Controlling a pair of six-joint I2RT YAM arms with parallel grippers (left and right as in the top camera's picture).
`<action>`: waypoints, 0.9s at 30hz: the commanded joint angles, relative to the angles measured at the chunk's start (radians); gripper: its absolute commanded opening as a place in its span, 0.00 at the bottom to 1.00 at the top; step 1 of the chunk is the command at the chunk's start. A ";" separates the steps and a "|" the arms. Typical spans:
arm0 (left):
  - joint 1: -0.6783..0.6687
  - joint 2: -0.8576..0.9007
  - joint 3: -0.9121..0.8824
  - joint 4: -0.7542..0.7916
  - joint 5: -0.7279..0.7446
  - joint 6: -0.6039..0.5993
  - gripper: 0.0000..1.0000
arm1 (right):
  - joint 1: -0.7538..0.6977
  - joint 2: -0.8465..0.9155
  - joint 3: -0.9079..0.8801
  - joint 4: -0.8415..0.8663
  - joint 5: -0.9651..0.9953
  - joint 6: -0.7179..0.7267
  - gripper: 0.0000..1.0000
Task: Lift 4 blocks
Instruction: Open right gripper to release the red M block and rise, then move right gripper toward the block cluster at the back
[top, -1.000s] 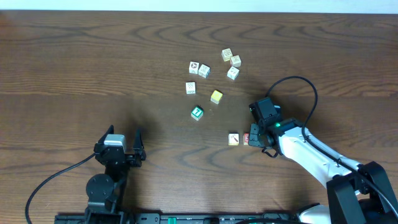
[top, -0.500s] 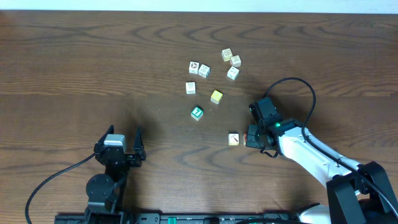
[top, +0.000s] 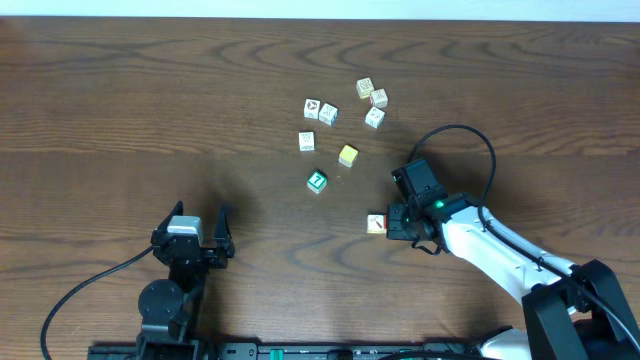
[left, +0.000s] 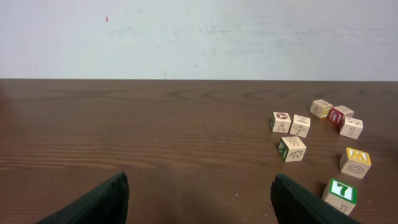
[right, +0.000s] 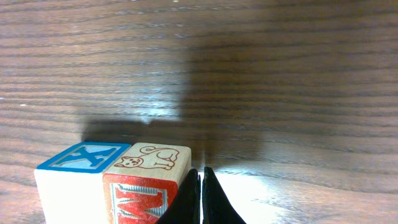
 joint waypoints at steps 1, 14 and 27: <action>-0.002 -0.004 -0.011 -0.044 -0.016 -0.005 0.73 | 0.016 0.011 0.015 0.011 0.021 -0.030 0.03; -0.002 -0.004 -0.011 -0.044 -0.016 -0.005 0.73 | 0.016 0.010 0.018 0.002 0.174 0.006 0.08; -0.002 -0.004 -0.011 -0.044 -0.016 -0.005 0.73 | 0.012 0.010 0.195 -0.049 0.249 -0.070 0.53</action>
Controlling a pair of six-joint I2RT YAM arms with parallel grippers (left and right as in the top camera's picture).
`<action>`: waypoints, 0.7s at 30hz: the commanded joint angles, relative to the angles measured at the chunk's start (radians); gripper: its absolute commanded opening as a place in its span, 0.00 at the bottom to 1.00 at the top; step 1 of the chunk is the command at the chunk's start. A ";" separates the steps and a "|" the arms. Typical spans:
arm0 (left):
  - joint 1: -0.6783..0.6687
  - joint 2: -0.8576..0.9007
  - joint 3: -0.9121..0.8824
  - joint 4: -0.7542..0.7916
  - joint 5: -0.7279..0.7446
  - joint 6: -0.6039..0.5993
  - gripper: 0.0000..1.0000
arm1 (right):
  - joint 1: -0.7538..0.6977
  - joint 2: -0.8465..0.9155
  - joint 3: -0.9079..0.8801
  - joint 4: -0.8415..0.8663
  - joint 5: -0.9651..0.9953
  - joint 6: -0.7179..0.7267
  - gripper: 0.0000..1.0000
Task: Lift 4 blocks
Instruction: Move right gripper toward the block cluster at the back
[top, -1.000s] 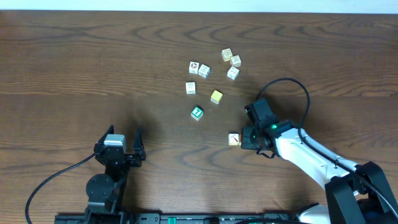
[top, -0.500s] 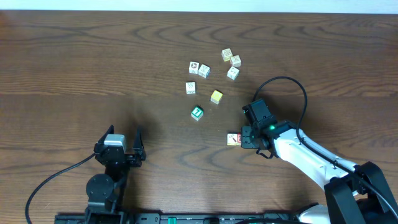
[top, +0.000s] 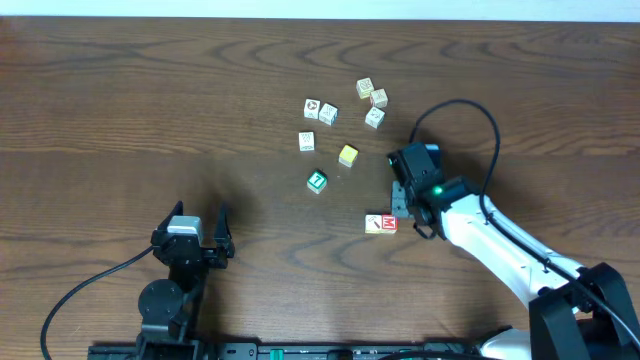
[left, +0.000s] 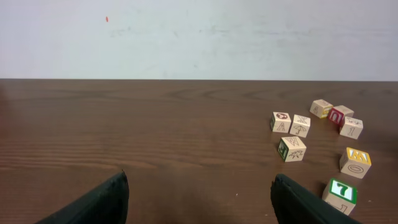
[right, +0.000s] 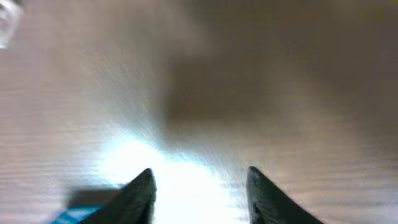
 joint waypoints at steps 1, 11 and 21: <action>-0.002 -0.004 -0.011 -0.044 -0.016 -0.005 0.73 | 0.002 0.010 0.071 0.003 -0.024 -0.057 0.55; -0.002 -0.004 -0.011 -0.044 -0.016 -0.005 0.73 | 0.004 0.016 0.120 0.162 -0.125 -0.044 0.66; -0.002 -0.004 -0.011 -0.044 -0.016 -0.005 0.73 | 0.035 0.111 0.152 0.264 -0.153 0.111 0.72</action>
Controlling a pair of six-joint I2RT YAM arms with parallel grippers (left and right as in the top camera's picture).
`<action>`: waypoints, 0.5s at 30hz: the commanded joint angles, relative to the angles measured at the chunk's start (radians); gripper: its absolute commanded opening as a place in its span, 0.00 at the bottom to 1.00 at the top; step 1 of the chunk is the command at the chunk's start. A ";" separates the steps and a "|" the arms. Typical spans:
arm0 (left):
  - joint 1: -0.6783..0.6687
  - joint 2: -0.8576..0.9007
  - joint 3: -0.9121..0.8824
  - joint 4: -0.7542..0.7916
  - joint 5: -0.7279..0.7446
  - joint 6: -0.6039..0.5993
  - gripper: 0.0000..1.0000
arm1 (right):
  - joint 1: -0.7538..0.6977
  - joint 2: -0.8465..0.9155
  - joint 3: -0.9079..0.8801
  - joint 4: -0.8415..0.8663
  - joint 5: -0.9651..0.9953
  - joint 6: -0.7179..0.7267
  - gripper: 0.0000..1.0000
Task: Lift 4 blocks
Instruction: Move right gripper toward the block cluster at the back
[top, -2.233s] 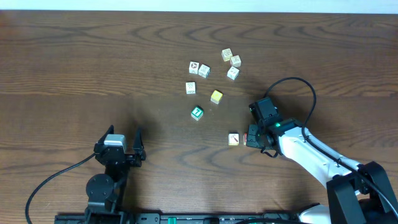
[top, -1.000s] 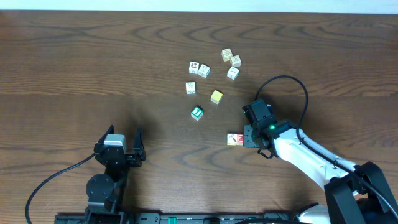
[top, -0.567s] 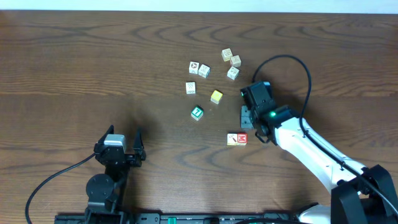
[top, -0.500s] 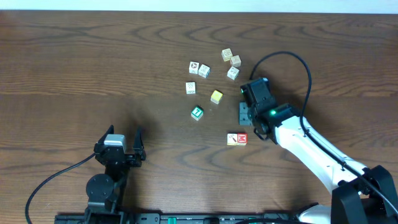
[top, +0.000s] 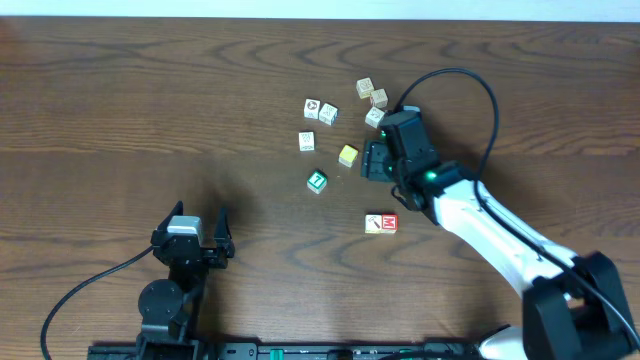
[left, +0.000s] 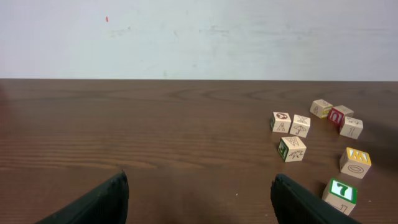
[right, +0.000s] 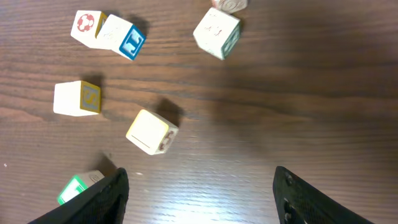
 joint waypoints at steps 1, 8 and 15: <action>-0.002 -0.004 -0.011 -0.045 -0.016 -0.005 0.73 | 0.027 0.072 0.058 0.008 -0.023 0.088 0.72; -0.002 -0.004 -0.011 -0.045 -0.016 -0.005 0.73 | 0.081 0.245 0.233 -0.003 -0.021 0.212 0.70; -0.002 -0.004 -0.011 -0.045 -0.016 -0.005 0.73 | 0.108 0.384 0.366 -0.074 0.013 0.351 0.63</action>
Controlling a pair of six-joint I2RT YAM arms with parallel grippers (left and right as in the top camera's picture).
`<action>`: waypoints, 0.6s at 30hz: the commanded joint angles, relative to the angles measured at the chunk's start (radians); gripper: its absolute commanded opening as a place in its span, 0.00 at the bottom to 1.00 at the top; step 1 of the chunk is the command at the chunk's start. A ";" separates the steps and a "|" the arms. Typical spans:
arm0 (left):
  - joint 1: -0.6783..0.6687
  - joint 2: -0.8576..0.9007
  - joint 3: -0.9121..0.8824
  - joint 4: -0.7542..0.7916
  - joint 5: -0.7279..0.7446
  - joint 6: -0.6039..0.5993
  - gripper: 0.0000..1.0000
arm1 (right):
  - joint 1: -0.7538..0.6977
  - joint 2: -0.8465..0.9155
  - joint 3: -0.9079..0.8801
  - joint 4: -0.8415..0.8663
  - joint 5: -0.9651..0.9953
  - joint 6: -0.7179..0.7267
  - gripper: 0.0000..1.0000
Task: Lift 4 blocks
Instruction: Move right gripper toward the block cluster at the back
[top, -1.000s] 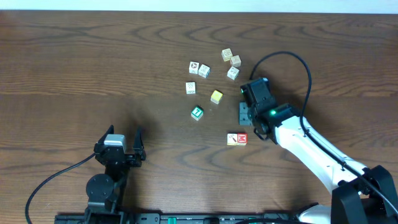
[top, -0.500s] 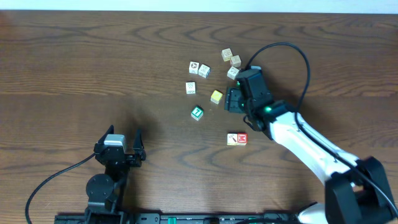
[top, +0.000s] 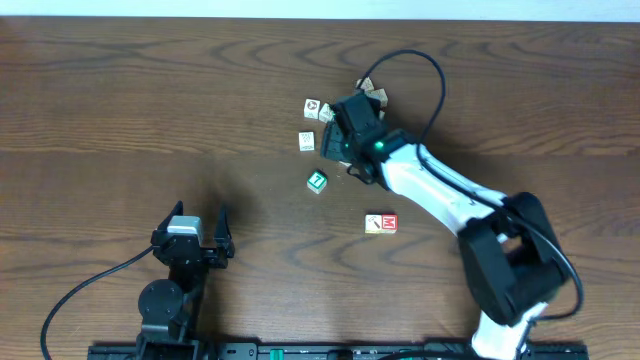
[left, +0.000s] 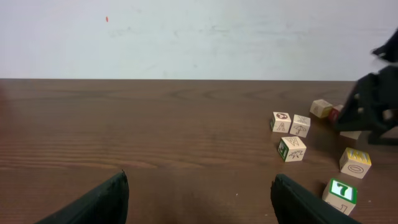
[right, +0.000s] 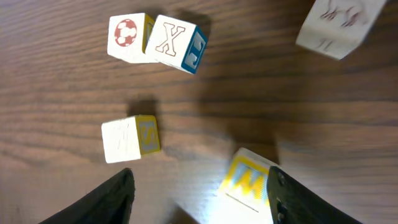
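Note:
Several small wooden blocks lie scattered at the table's far middle. My right gripper (top: 345, 150) hovers open above the yellow W block (right: 252, 180), which shows between its fingers (right: 109, 199). Around it lie a red-ball block (right: 127, 37), an X block (right: 177, 42) and a pale block with a yellow side (right: 130, 138). The green 7 block (top: 317, 181) sits nearer. A red M block (top: 380, 223) lies apart, nearer the front. My left gripper (top: 196, 222) rests open and empty at the front left, far from all blocks.
More blocks sit at the back of the cluster (top: 372, 92), one showing at the right wrist view's top edge (right: 339, 22). The right arm's black cable (top: 435, 75) loops over the table behind it. A pale wall (left: 199, 37) rises past the far edge.
My right gripper has moved left and farther back, from beside the cluster's right side to right over the yellow W block, still open. The left arm has not moved.
My right gripper was shut and empty, low on the table beside the red M block and a blue X block. Then it stood open, away from them. Then it was open over the cluster, and now it is over the yellow block. The left gripper stayed open and still.

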 joint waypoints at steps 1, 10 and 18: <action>-0.002 -0.004 -0.011 -0.044 -0.016 -0.005 0.73 | 0.015 0.058 0.044 -0.017 0.033 0.127 0.63; -0.002 -0.004 -0.011 -0.044 -0.016 -0.005 0.73 | 0.018 0.066 0.044 -0.077 0.103 0.224 0.58; -0.002 -0.004 -0.011 -0.044 -0.016 -0.005 0.73 | 0.018 0.063 0.074 -0.062 0.050 0.136 0.59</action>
